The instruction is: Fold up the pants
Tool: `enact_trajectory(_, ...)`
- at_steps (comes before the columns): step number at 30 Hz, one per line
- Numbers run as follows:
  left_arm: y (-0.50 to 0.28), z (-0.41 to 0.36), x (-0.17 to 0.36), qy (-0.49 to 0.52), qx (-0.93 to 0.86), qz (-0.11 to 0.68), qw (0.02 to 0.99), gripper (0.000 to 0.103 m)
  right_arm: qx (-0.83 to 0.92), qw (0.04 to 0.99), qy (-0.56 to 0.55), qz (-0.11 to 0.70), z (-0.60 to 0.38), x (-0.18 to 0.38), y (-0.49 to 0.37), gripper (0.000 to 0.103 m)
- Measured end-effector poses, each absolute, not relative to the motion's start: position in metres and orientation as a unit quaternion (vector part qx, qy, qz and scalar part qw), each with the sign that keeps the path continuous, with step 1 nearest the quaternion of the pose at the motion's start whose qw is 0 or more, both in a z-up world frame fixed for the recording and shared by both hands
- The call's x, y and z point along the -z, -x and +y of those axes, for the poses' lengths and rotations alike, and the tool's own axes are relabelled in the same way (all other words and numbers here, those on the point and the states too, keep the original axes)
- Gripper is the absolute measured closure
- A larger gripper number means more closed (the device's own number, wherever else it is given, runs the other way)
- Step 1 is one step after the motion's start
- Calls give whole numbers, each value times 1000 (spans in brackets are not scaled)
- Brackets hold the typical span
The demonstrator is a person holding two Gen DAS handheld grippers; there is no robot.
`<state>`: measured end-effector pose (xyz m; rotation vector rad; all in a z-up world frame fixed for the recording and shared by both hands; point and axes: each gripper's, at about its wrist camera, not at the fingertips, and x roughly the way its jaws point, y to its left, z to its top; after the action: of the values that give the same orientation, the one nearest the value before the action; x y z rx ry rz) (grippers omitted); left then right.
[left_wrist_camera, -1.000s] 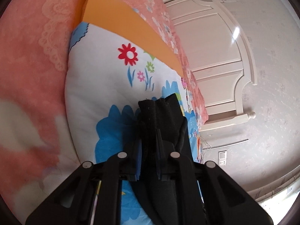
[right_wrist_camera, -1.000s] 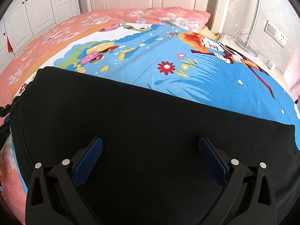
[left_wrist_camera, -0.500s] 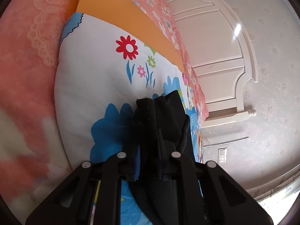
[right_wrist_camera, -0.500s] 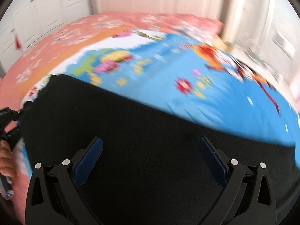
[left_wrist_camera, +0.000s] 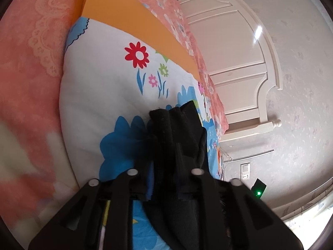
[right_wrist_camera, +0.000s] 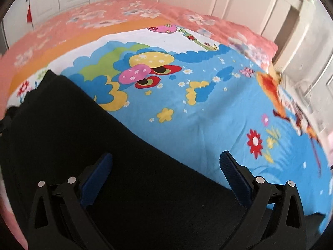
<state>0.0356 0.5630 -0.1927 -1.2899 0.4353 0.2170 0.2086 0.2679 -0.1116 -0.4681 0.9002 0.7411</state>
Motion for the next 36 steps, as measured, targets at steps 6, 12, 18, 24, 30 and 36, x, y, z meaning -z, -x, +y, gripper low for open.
enact_trajectory(6,-16,535,164,547,-117,201,804,57,-350,807,212,426,269,112,-209,5)
enact_trajectory(12,-19,497,151,473,-110,252,837,79,-372,822,145,407,202,68,-172,5)
enact_trajectory(18,-6,488,151,431,-170,285,839,89,-353,821,118,433,127,77,-120,5)
enact_trajectory(24,-2,449,120,366,-142,282,876,67,-313,814,109,477,83,102,-114,5)
enact_trajectory(30,-37,416,116,331,-151,325,873,50,-313,822,83,468,65,107,-104,5)
enact_trajectory(36,-56,342,94,174,-107,321,925,13,-307,831,78,458,61,108,-95,5)
